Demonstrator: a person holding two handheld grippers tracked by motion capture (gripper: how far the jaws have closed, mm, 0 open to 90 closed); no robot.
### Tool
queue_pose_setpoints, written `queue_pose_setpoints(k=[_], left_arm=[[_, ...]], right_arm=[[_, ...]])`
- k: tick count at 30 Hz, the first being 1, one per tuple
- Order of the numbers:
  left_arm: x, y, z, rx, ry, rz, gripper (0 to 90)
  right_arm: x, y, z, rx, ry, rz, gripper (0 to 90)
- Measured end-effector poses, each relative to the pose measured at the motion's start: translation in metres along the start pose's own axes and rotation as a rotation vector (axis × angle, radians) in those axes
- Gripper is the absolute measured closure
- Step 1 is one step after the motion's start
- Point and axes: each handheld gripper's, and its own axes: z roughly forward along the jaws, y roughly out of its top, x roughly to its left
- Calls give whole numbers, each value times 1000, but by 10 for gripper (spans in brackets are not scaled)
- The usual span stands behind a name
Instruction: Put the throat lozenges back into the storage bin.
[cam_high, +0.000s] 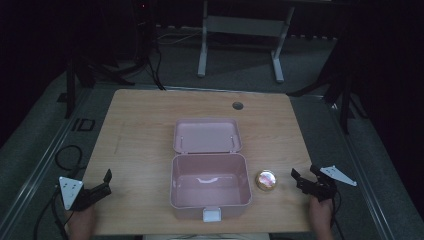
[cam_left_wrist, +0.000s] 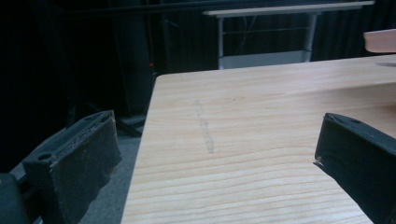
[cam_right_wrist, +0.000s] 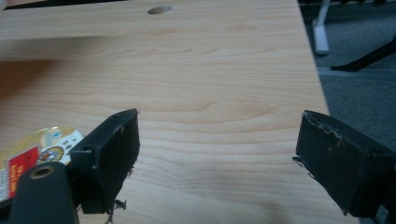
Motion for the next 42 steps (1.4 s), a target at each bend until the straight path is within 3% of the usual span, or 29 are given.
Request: queue_pose_setpoints(k=[4,7,10,13,17,23,25,28,29,34,42], left_arm=[[3,0,-1,-14,-11,-30,3],[3,0,-1,-14,-18,-27,3],[2,0,-1,-11,-24,-16,3],[-1,0,1,0,-40,14,3],[-2,0,2,6,-48,27,3],[-1,0,2,13,-49,23,3],[-1,0,2,13,-50,23,3],[-1,0,2,14,-52,23,3],[-1,0,2,14,-51,23,3],[-1,0,2,14,-53,23,3],[-1,0,2,14,-52,24,3]], right_arm=[[-3,1,1,16,34,22,133],[-6,4,3,60,94,47,133],[-7,5,3,93,100,27,133],[-7,7,4,151,204,-49,133],[-2,11,7,241,307,-150,133],[10,21,10,379,395,-292,131],[15,25,10,442,401,-347,131],[21,29,12,578,423,-421,127],[24,30,13,634,418,-461,126],[31,33,14,797,402,-584,126],[44,44,12,970,355,-723,126]])
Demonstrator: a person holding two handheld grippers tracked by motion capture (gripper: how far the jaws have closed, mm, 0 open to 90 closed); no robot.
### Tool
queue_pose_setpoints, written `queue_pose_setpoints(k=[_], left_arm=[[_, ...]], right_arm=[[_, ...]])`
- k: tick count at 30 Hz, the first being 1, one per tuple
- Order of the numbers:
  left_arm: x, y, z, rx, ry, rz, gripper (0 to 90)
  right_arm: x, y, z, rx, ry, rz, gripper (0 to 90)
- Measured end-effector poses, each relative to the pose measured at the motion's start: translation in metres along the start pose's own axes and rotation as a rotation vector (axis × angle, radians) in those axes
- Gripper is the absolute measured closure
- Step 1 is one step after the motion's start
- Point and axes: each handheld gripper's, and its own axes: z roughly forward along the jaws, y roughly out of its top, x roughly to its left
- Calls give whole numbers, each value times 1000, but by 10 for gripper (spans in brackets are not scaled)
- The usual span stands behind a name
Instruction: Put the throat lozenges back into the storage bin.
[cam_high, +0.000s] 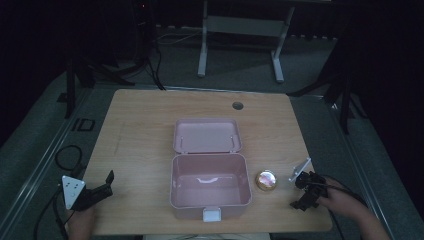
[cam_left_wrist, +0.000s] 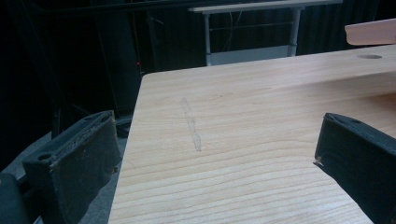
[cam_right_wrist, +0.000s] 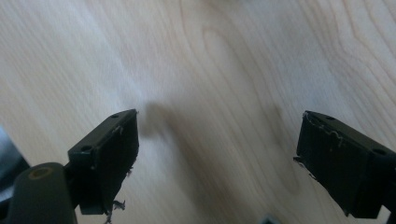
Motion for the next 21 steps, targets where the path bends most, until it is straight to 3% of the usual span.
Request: queue_pose_setpoints(k=[7,11,21], left_arm=[[0,0,0,-1,0,-1,3],[0,0,0,-1,-2,-3,3],[0,0,0,-3,-3,-8,3]], right_arm=[[7,12,-6,189,23,-45,133],[8,17,-9,195,46,-32,134],[4,35,-5,182,49,-20,131]])
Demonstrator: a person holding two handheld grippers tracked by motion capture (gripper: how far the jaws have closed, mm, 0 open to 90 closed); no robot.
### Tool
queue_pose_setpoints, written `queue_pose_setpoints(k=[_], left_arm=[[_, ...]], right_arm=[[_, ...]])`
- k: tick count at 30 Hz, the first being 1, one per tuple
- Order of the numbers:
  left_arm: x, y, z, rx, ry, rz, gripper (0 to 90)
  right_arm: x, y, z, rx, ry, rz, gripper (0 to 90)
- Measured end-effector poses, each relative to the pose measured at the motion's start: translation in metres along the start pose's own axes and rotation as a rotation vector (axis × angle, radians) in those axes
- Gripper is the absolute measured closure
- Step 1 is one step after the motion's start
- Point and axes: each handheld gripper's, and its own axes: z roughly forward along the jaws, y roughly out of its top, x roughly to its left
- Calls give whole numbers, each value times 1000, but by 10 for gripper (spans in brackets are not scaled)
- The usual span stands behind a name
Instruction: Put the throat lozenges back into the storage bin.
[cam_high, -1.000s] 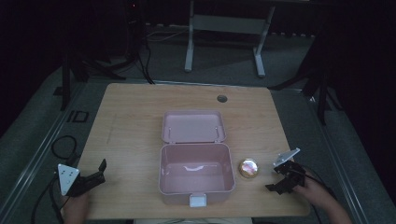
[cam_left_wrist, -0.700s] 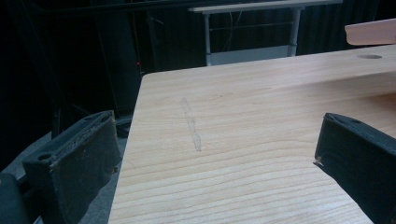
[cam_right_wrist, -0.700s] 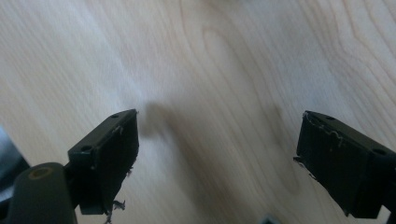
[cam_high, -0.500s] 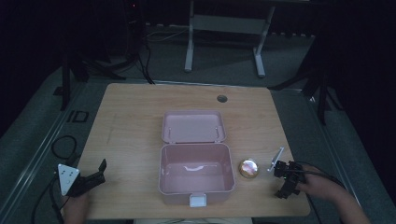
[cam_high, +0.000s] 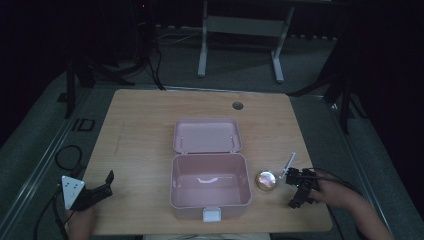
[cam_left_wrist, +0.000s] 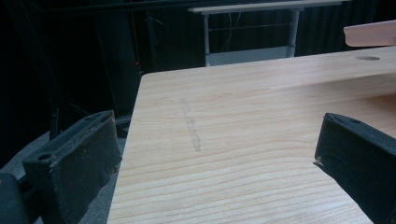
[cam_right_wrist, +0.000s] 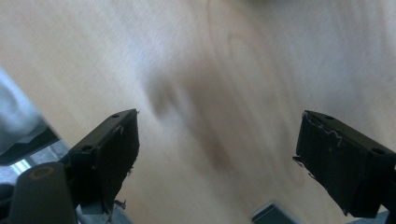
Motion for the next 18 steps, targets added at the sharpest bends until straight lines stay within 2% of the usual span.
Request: queue_pose_setpoints(k=[3,5,9,18], left_arm=[[0,0,0,2,-2,5,3],[0,0,0,0,-3,1,3],[0,0,0,0,-4,-3,3],[1,0,0,-2,-9,-9,3]], right_arm=[[-1,8,0,-6,0,-8,132],[-1,14,-2,-36,1,-22,130],[0,26,-5,-61,-9,-42,130],[-6,56,-7,-69,-28,-88,131]])
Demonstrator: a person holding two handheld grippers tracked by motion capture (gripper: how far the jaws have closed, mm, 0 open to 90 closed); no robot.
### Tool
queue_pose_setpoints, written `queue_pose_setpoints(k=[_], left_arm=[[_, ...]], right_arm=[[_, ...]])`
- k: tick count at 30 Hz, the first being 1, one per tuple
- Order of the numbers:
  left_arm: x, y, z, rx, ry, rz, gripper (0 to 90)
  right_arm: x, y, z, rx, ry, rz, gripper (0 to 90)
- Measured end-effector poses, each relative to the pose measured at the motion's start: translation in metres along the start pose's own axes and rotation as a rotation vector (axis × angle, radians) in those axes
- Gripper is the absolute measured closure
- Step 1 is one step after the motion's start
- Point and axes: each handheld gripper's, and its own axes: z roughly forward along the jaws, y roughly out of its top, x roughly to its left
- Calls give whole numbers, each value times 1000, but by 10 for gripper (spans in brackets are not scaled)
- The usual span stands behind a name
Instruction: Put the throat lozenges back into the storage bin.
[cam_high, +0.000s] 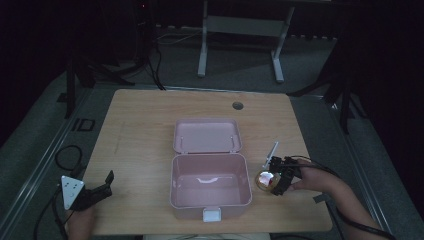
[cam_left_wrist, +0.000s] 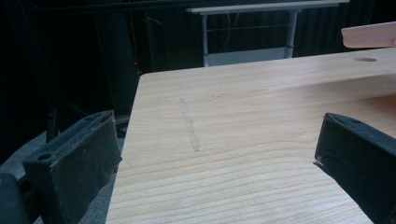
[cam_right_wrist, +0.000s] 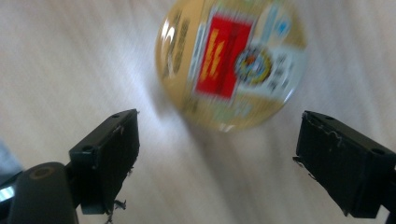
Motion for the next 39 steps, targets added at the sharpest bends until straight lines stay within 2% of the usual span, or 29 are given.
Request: queue_pose_setpoints(k=[10,13,16,20,31,37,39], left_arm=[[1,0,0,0,-1,-2,4],[1,0,0,-3,-2,-3,3],[1,0,0,-3,-3,-6,4],[1,0,0,-2,-4,-5,3],[1,0,0,-1,-4,-5,3],[1,0,0,0,-6,-2,3],[1,0,0,-2,-4,-1,3]], right_arm=[[-5,25,9,0,20,-20,132],[-4,30,13,14,24,-36,142],[-2,32,15,33,14,-60,190],[0,34,14,38,20,-66,204],[6,30,-4,58,64,-68,206],[9,26,-22,83,63,-59,206],[12,23,-37,90,59,-57,206]])
